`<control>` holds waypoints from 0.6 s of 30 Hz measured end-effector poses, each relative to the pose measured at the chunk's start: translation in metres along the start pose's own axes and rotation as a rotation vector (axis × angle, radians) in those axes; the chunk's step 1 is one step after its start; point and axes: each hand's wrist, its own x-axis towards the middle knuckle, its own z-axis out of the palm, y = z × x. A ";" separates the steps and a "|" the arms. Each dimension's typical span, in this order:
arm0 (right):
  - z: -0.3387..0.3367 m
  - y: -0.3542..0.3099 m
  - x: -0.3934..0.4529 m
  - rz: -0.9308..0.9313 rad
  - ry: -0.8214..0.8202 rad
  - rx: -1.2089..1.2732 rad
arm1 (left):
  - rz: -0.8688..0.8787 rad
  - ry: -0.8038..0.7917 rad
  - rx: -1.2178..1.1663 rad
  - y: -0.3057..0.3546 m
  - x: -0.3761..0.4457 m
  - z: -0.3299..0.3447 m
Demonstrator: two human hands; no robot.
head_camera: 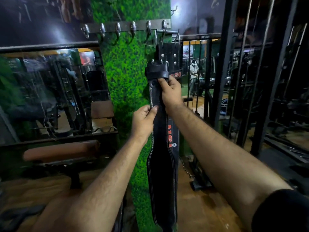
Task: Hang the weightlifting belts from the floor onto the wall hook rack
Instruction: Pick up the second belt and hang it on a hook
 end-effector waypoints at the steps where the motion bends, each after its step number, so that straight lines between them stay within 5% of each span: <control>1: -0.001 0.005 -0.001 0.023 0.013 0.014 | -0.048 -0.031 0.036 -0.014 -0.007 -0.004; 7: -0.001 0.007 0.013 0.082 0.063 0.110 | -0.347 -0.298 0.267 -0.044 -0.054 -0.032; 12: 0.018 0.005 0.018 0.050 0.032 0.182 | -0.153 -0.136 -0.050 0.008 0.022 -0.023; 18: 0.020 0.009 0.032 0.028 0.085 0.193 | 0.003 -0.079 -0.084 -0.011 0.012 -0.012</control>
